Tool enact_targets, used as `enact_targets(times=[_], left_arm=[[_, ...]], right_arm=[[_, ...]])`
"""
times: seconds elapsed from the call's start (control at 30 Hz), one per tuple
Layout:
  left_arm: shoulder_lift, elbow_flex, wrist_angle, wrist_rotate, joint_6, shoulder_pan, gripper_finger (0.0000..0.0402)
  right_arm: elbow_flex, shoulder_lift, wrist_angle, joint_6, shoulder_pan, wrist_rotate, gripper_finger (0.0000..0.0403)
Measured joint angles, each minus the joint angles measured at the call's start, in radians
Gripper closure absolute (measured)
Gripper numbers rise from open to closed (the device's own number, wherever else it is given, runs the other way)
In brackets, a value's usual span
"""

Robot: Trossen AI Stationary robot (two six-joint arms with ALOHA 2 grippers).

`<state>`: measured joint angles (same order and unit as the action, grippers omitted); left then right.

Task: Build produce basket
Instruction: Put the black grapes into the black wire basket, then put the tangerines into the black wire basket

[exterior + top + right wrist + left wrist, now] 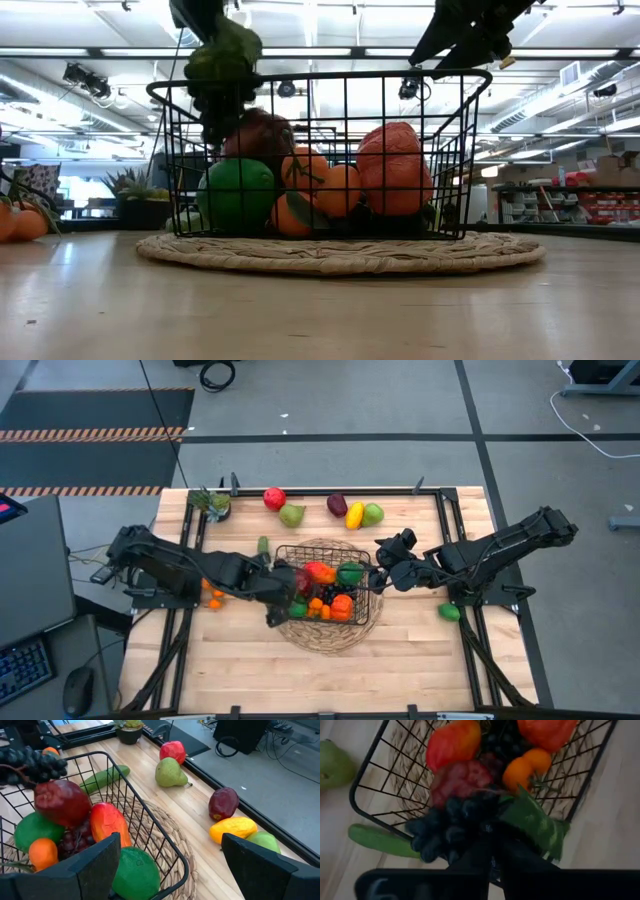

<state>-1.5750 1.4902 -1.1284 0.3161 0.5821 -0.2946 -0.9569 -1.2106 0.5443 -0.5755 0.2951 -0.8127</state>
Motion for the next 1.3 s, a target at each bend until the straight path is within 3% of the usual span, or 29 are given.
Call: enact_targets(times=[0.3,0.53,0.7,0.83,1.07,1.3], left_arm=[[0.015,0.001,0.112,-0.004,0.013,0.047,0.0289],[0.013,0.001,0.316,-0.158,-0.084,0.052,0.0236],[0.013,0.025,0.300,-0.160,-0.093,0.067,0.0225],[0.013,0.059,0.146,-0.136,-0.086,0.077,0.0225],[0.013,0.069,-0.368,0.066,0.068,0.044,0.0230],[0.045,0.048,-0.442,0.102,0.186,-0.039,0.0217]], right_arm=[[0.000,0.000,-0.002,0.002,0.000,0.003,0.0053],[0.000,0.000,-0.002,0.003,0.000,0.004,0.0053],[0.000,0.000,-0.001,0.003,0.000,0.005,0.0053],[0.000,0.000,-0.001,0.003,0.000,0.015,0.0053],[0.000,0.000,0.001,0.003,0.000,0.021,0.0053],[0.000,0.000,0.005,0.003,0.000,0.025,0.0053]])
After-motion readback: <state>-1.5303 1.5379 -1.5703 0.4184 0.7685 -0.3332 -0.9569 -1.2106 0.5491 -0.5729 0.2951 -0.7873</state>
